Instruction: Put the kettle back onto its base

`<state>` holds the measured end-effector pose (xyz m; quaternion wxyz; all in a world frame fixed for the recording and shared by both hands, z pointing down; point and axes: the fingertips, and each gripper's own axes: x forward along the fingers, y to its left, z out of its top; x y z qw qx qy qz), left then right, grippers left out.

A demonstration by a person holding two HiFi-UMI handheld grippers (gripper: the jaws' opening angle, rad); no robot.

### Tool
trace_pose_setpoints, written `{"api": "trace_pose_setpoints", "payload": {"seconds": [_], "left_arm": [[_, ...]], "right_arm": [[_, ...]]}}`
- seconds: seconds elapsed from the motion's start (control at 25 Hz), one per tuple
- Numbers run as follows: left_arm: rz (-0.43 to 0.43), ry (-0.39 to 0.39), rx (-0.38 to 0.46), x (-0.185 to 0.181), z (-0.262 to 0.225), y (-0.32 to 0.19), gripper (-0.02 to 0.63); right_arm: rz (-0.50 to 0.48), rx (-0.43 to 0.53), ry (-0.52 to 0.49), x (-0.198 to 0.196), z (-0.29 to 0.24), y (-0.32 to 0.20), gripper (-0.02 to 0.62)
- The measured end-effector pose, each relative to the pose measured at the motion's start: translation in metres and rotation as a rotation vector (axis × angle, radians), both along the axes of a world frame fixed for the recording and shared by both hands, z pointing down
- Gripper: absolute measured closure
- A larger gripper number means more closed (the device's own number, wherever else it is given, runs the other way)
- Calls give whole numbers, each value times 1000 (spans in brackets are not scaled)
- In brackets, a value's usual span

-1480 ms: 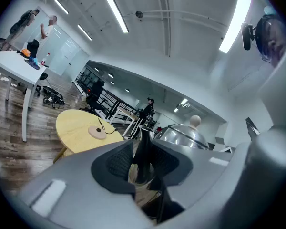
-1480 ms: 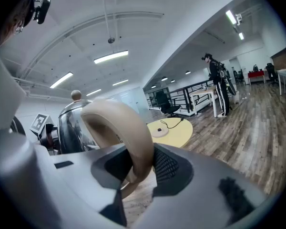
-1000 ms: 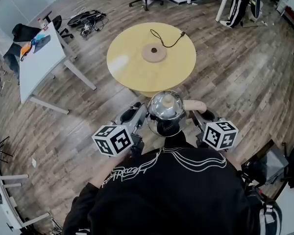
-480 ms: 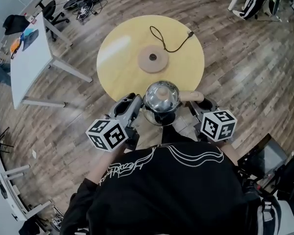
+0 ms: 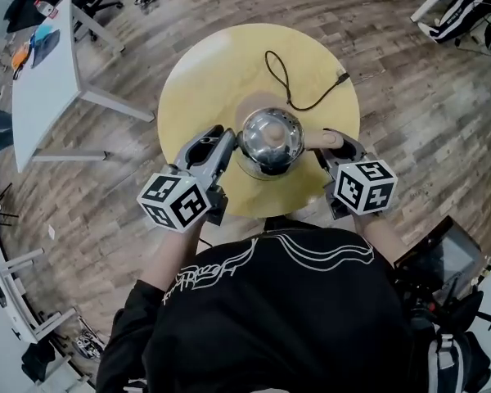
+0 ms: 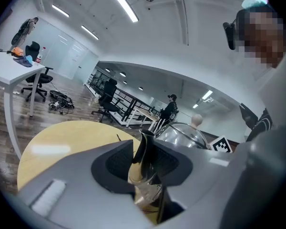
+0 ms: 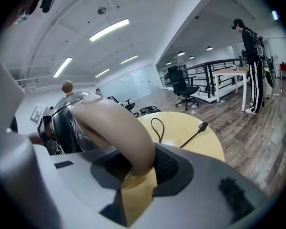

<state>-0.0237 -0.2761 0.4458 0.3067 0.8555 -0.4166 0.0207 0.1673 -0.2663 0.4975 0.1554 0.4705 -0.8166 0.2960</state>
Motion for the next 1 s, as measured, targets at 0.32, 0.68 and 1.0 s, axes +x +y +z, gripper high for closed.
{"api": "trace_pose_setpoints", "payload": {"seconds": [0.32, 0.68, 1.0], "left_arm": [[-27, -7, 8, -10, 27, -64, 505], [-43, -16, 11, -8, 54, -68, 506], [-54, -5, 7, -9, 61, -68, 508]], "right_arm": [[-45, -11, 62, -11, 25, -72, 474], [-71, 1, 87, -9, 48, -79, 474], [-87, 11, 89, -10, 53, -83, 474]]}}
